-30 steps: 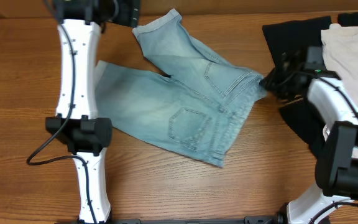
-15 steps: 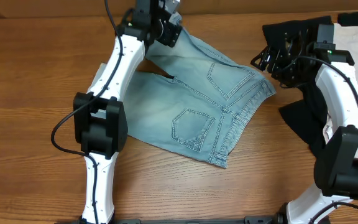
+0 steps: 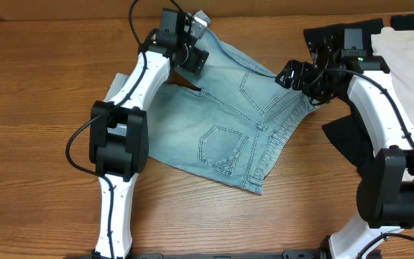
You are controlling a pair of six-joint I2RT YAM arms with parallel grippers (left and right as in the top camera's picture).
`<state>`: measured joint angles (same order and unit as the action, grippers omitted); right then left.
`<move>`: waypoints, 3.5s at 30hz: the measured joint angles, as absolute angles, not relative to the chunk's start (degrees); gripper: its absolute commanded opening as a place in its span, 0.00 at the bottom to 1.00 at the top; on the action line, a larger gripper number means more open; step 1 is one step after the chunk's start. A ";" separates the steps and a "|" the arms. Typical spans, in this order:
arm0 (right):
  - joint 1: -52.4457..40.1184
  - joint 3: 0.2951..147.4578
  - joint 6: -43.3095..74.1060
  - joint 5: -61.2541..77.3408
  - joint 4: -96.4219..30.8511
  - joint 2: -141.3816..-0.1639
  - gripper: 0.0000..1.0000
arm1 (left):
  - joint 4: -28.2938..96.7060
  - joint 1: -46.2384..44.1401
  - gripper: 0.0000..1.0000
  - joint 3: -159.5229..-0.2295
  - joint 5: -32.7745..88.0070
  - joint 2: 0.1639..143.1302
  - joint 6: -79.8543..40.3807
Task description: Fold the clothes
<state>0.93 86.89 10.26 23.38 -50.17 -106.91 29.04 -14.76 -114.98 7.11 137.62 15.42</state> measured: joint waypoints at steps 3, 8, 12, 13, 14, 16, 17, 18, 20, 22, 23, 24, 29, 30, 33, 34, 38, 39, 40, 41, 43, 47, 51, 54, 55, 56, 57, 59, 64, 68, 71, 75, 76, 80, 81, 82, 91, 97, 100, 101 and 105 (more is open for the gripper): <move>0.64 86.89 10.26 23.09 -50.19 -106.91 0.97 | 30.37 -14.74 0.86 -114.98 7.09 138.74 15.25; 0.64 86.89 10.22 22.94 -50.19 -106.91 0.97 | 33.67 -14.61 0.87 -114.98 5.58 140.70 13.19; 0.64 86.89 10.22 22.90 -50.54 -106.91 0.97 | 36.64 -14.44 0.91 -115.07 4.08 141.18 9.93; 0.64 86.89 10.24 22.90 -50.81 -106.91 0.97 | 37.63 -14.37 0.92 -115.31 3.46 141.16 8.75; 0.64 86.89 10.24 22.90 -51.05 -106.91 0.97 | 39.13 -14.37 0.93 -115.68 2.63 141.16 7.35; 0.60 86.89 10.24 22.92 -51.86 -106.91 0.97 | 43.24 -14.11 0.95 -116.27 1.39 141.01 4.14; 0.58 86.89 10.22 22.92 -52.10 -106.91 0.97 | 45.87 -13.82 0.95 -116.53 0.97 140.86 2.31; 0.45 86.89 10.24 22.87 -52.31 -106.91 0.97 | 48.01 -13.41 0.95 -116.79 0.47 140.68 1.02; 0.14 86.89 10.24 22.85 -52.64 -106.91 0.97 | 53.21 -12.12 0.95 -116.97 -0.36 140.22 -1.63; -0.45 86.89 10.22 22.81 -52.77 -106.91 0.97 | 57.76 -10.26 0.95 -117.05 -0.73 139.87 -3.86; -0.89 86.89 10.24 22.65 -52.77 -106.91 0.97 | 59.94 -8.97 0.93 -117.08 -0.80 139.76 -4.93; -1.30 86.89 10.22 22.63 -52.75 -106.91 0.97 | 61.84 -7.66 0.94 -117.10 -0.78 139.72 -5.96; -4.38 86.89 10.35 21.91 -52.49 -106.91 0.97 | 69.69 0.05 0.89 -117.10 0.25 139.61 -8.82; -4.78 86.87 10.41 21.69 -52.51 -106.91 0.98 | 70.87 1.48 0.89 -117.08 0.49 139.61 -9.08; -6.35 86.39 10.94 20.64 -52.45 -106.91 0.98 | 74.30 4.78 1.00 -116.81 1.26 139.63 -9.13; -6.83 86.04 11.14 20.38 -52.31 -106.91 0.98 | 75.18 5.61 1.00 -116.71 1.32 139.63 -9.06; -8.08 84.93 11.73 19.00 -50.57 -106.91 0.99 | 76.55 6.33 1.00 -116.75 1.26 139.68 -9.06; -8.12 84.84 11.79 18.68 -49.63 -106.91 0.99 | 77.17 6.09 1.00 -117.30 1.26 139.94 -9.04; -8.12 84.84 11.77 18.50 -48.90 -106.91 0.99 | 77.78 5.85 1.00 -118.04 1.26 140.29 -8.88; -8.12 84.84 11.77 18.26 -47.70 -106.91 0.99 | 78.59 5.50 1.00 -119.22 1.21 140.81 -8.80; -8.14 84.82 11.25 17.91 -45.80 -106.91 0.99 | 80.44 4.32 1.00 -123.13 0.97 142.10 -8.38; -8.14 84.82 10.22 17.61 -42.65 -106.91 0.99 | 83.33 1.32 1.00 -134.45 -1.23 143.31 -7.49; -8.14 84.79 9.61 17.56 -40.40 -106.91 0.99 | 73.87 -2.22 0.95 -143.85 -3.51 143.15 -3.97; -8.14 84.79 9.41 17.56 -39.88 -106.91 0.99 | 67.75 -3.64 0.80 -144.09 -1.72 143.15 0.14; -8.14 84.79 9.39 17.56 -39.90 -106.91 0.99 | 66.89 -3.92 0.73 -143.74 -1.21 143.15 0.91; -8.14 84.79 9.34 17.54 -39.90 -106.91 0.99 | 66.48 -4.12 0.58 -143.35 -0.82 143.15 1.45; -8.14 84.79 9.37 17.54 -39.94 -106.91 0.99 | 66.11 -4.29 0.40 -142.74 -0.38 143.15 2.11; -8.14 84.79 9.34 17.45 -39.99 -106.91 0.99 | 65.80 -4.43 0.17 -140.75 0.10 143.15 3.55; -8.14 84.79 9.30 17.06 -40.14 -106.91 0.99 | 62.85 -4.43 0.04 -133.10 0.64 143.17 6.31; -8.14 84.79 9.32 16.93 -40.69 -106.91 0.99 | 59.68 -4.43 0.04 -127.92 0.84 143.17 7.53; -8.14 84.75 9.28 16.93 -40.71 -106.91 0.99 | 56.84 -4.43 0.04 -125.67 0.86 143.17 7.77; -8.14 84.23 9.19 16.93 -40.66 -106.91 0.99 | 50.83 -4.43 0.04 -123.44 0.86 143.17 7.94; -8.14 83.79 9.19 16.88 -40.60 -106.91 0.99 | 47.94 -4.43 0.04 -122.39 0.86 143.17 7.94; -8.12 81.69 9.19 16.88 -39.64 -106.91 0.99 | 37.76 -4.43 0.04 -118.80 1.08 143.09 7.66; -8.14 81.21 9.26 16.93 -39.13 -106.91 0.99 | 36.47 -4.43 0.04 -118.45 1.10 143.09 7.49; -8.12 80.58 9.50 16.86 -38.24 -106.91 0.99 | 34.33 -4.43 0.04 -117.84 1.10 143.09 7.27; -8.27 77.93 10.70 16.49 -22.26 -107.07 0.99 | 29.06 -4.45 0.20 -118.78 1.10 143.17 3.09; -8.29 77.93 10.57 16.69 -17.17 -110.72 0.99 | 46.26 -4.43 0.63 -132.38 1.04 143.52 -0.05; -8.29 77.89 10.39 17.43 -15.09 -114.83 0.98 | 57.10 -4.43 0.73 -143.06 1.06 143.52 -0.82; -8.29 77.87 10.37 17.72 -14.63 -115.90 0.96 | 60.03 -4.43 0.75 -146.21 1.06 143.50 -1.13; -8.29 77.49 10.20 19.03 -11.40 -119.79 0.86 | 70.98 -4.45 0.77 -158.30 1.06 143.48 -1.39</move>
<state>-8.29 77.49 10.20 19.03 -11.40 -119.79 70.98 -4.45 -158.30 1.06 143.48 -1.39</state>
